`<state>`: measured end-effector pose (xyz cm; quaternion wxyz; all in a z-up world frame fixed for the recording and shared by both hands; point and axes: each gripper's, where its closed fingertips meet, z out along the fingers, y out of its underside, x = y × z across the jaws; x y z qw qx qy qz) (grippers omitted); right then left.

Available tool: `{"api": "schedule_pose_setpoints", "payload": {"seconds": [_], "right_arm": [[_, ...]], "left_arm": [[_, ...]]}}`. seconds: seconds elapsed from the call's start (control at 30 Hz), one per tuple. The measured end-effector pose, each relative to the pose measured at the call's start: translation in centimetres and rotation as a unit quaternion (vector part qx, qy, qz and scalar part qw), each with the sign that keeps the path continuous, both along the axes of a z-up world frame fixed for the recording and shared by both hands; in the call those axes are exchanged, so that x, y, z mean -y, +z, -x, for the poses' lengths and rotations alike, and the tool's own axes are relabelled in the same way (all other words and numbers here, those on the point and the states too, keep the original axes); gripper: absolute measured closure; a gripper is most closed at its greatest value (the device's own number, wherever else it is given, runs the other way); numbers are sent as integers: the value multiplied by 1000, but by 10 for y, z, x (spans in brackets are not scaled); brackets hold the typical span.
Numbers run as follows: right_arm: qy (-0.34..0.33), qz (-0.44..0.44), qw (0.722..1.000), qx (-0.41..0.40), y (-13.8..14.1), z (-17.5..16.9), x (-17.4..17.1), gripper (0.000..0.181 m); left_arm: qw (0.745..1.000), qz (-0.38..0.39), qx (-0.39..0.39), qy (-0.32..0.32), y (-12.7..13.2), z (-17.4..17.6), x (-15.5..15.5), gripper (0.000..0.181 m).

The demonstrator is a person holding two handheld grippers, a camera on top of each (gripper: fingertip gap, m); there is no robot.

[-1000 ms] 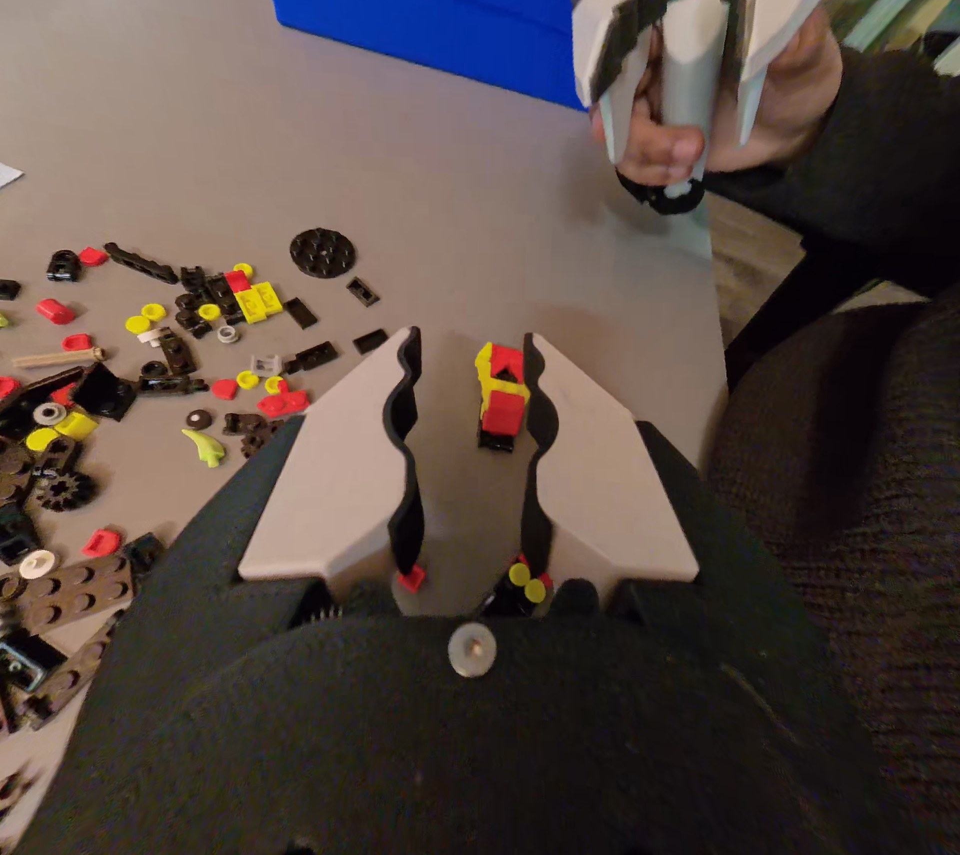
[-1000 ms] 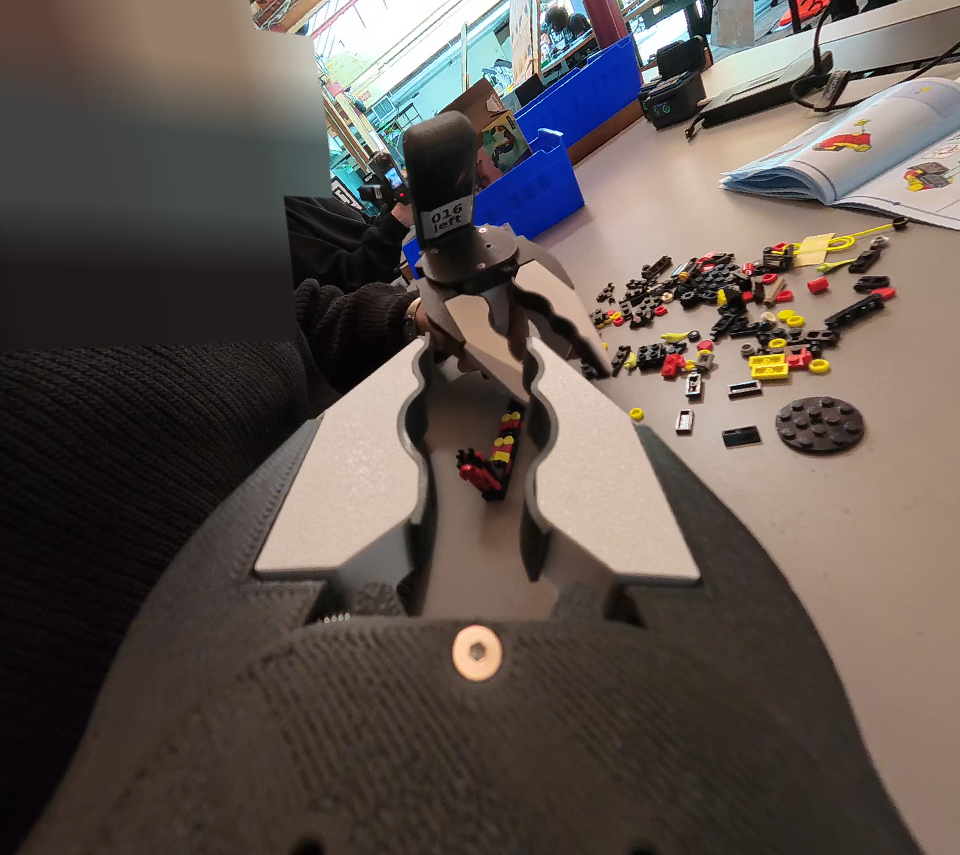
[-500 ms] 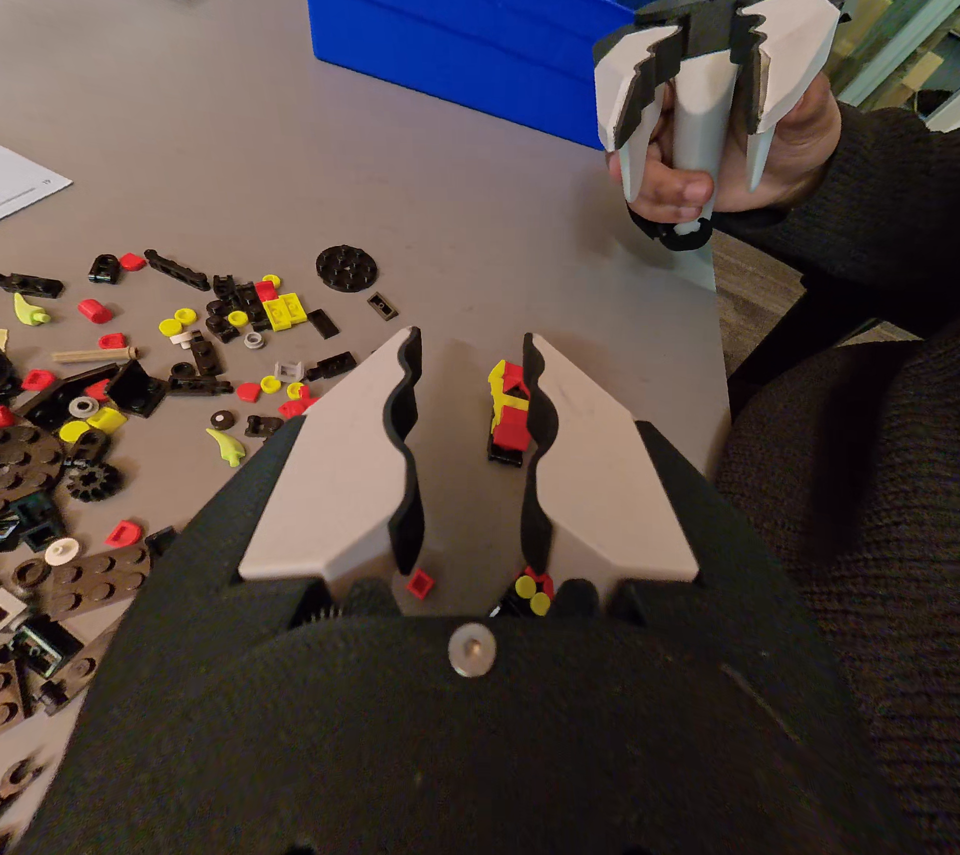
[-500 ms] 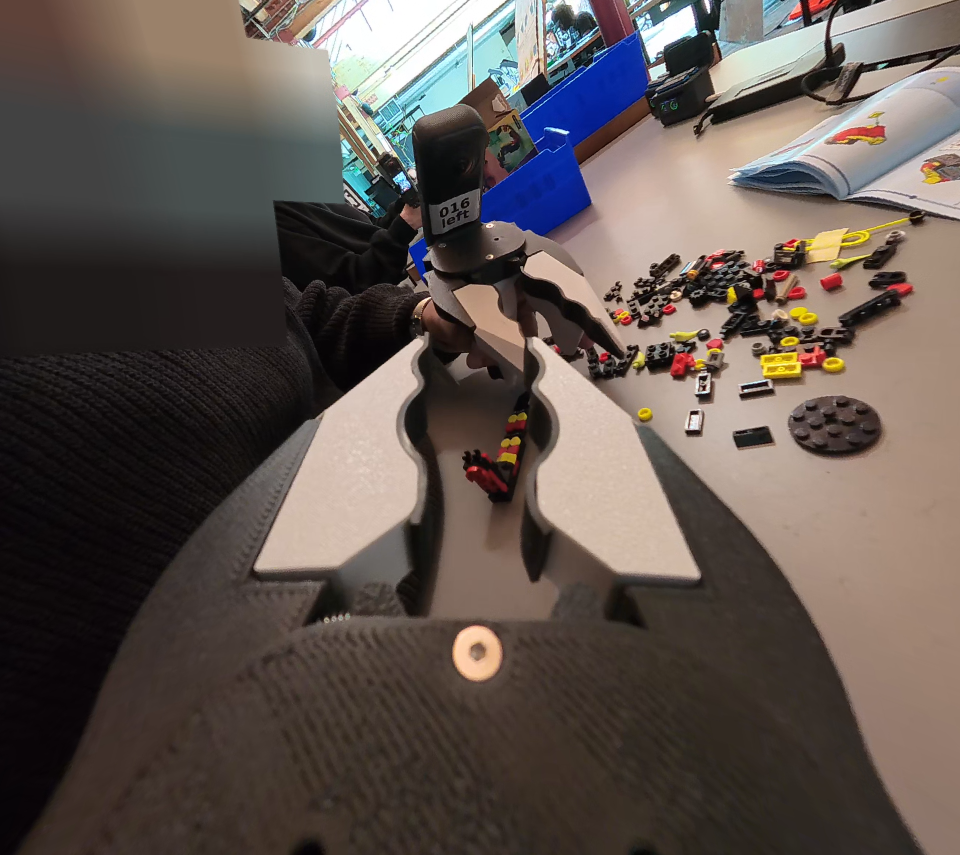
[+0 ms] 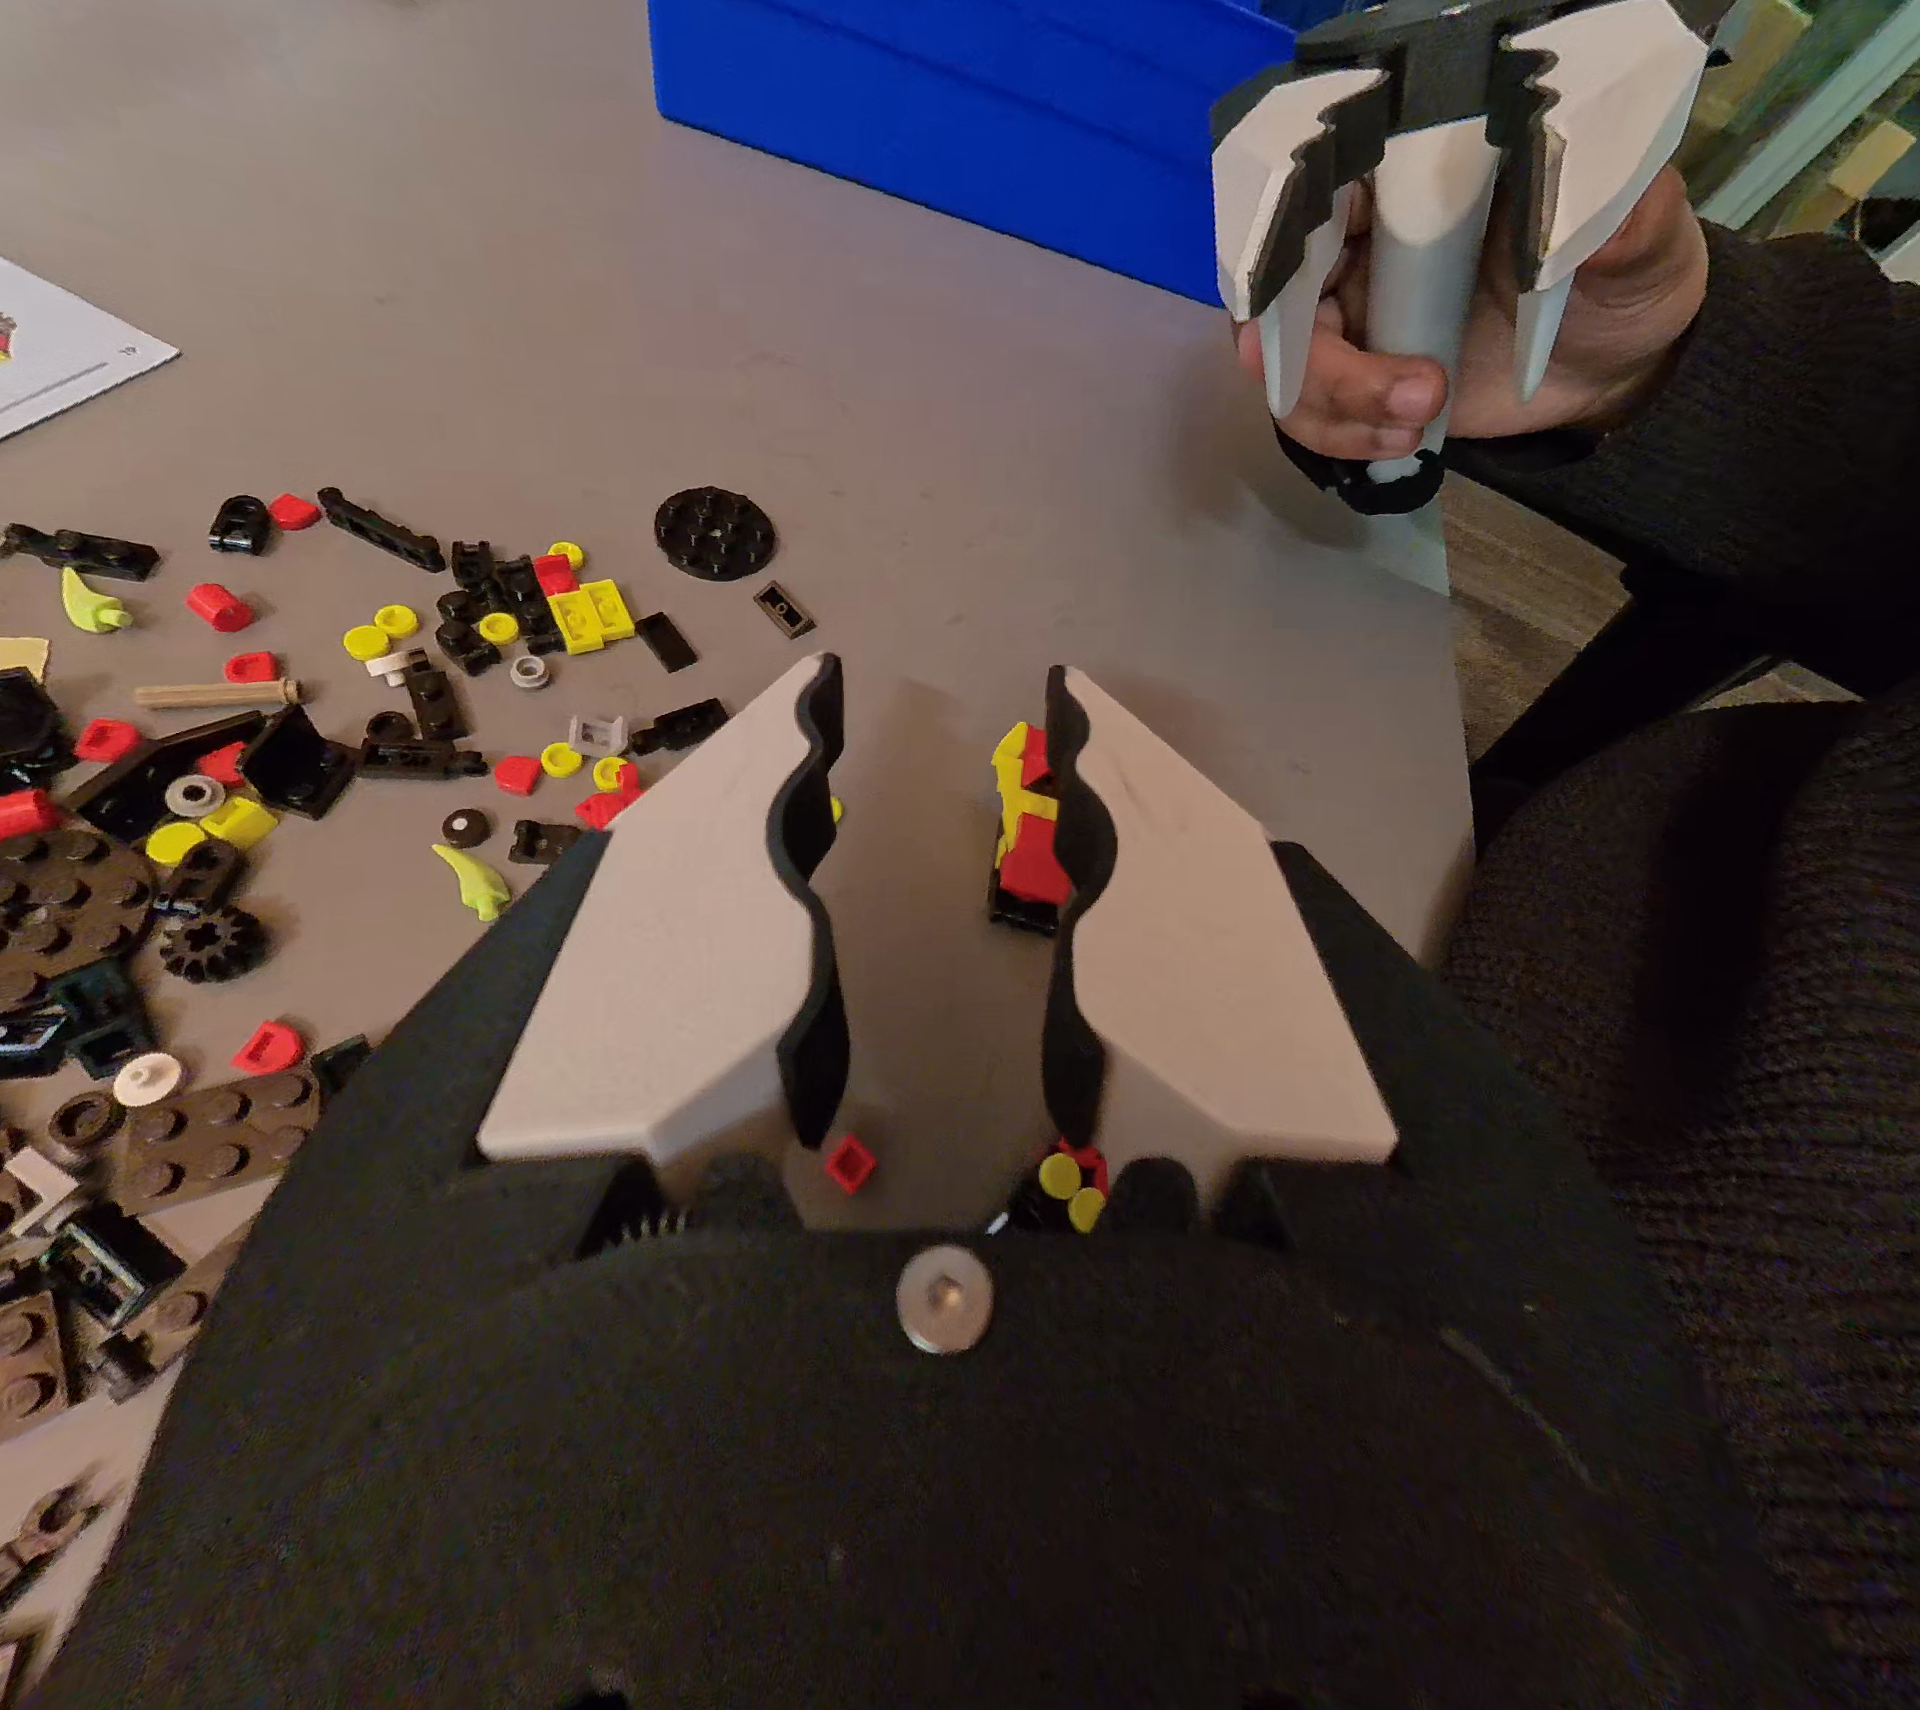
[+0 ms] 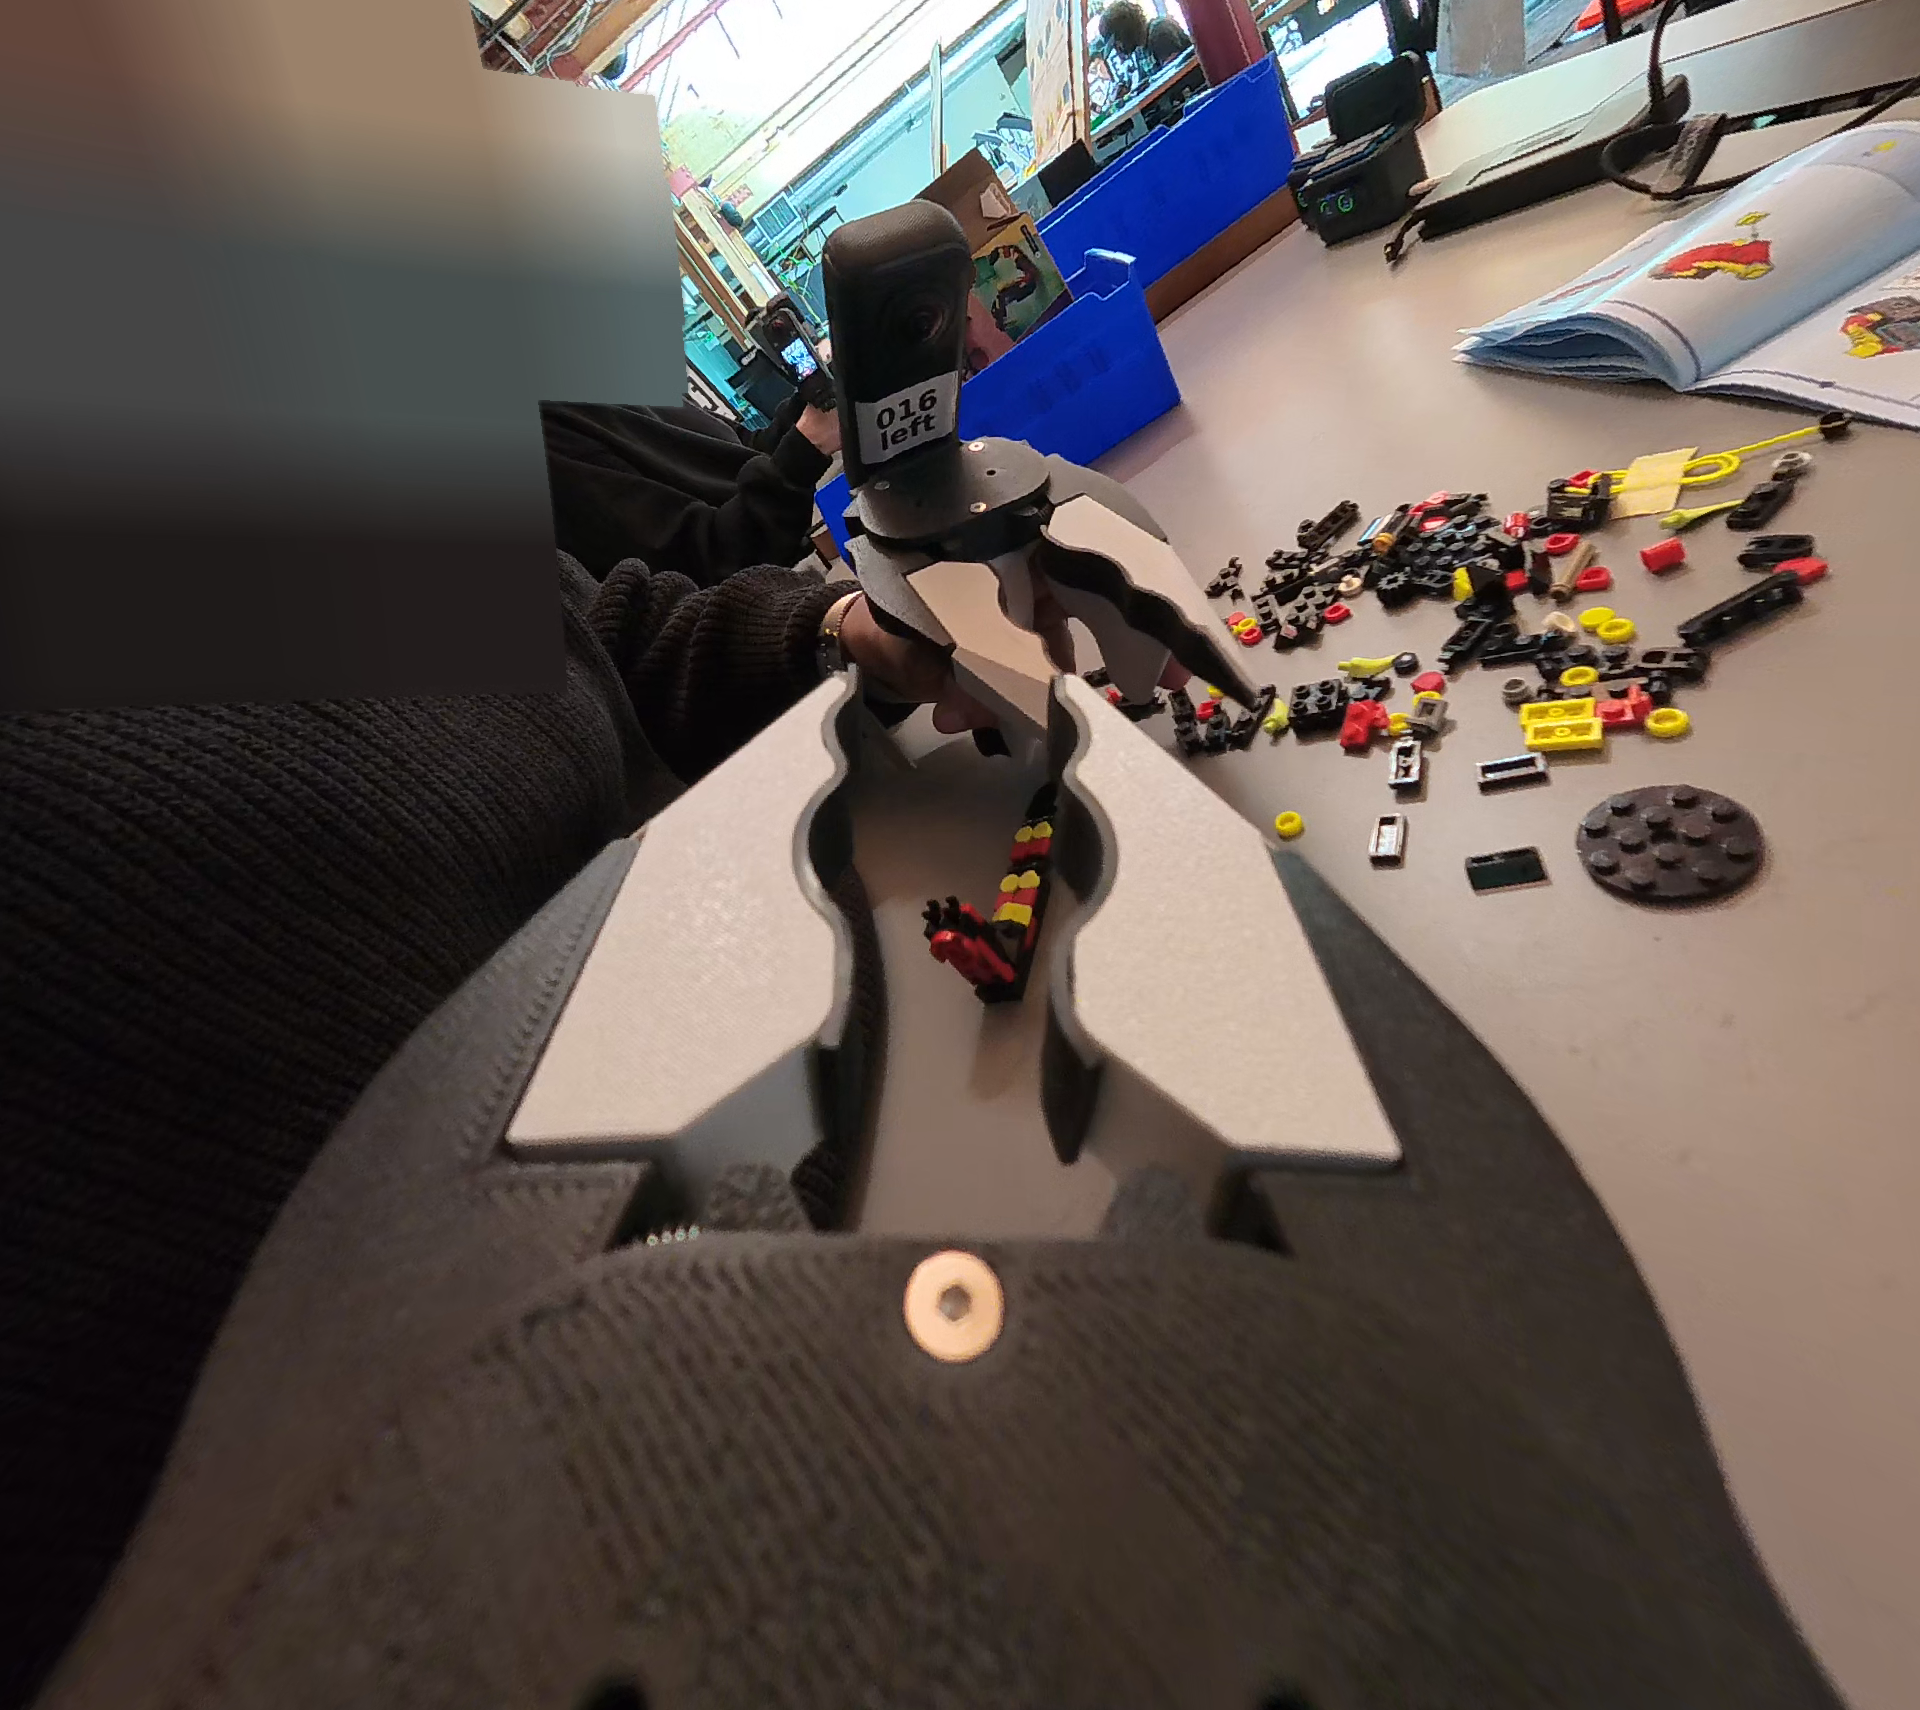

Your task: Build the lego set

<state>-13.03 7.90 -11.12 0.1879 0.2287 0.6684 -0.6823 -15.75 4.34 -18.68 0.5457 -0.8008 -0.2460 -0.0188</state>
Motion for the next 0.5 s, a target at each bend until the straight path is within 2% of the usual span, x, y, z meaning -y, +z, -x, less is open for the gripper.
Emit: {"api": "schedule_pose_setpoints", "payload": {"seconds": [0.13, 0.2, 0.3, 0.4, 0.5], "right_arm": [[-2, -2, 1000, 0, -1, 1, 0, 149], [-6, -8, 1000, -4, -2, 2, -1, 148], [-9, -24, 1000, -10, -7, 4, -1, 148], [-6, -22, 1000, -12, -5, 4, 0, 148], [4, -8, 1000, -11, 1, 3, 2, 148]], "left_arm": [[1000, -1, 8, 23, 0, 9, 5, 145], [998, 3, 0, 61, 2, 26, 13, 145], [990, 25, -23, 138, 8, 68, 29, 137], [973, 95, -57, 202, 11, 129, 45, 120], [960, 142, -49, 235, 3, 189, 48, 113]]}}
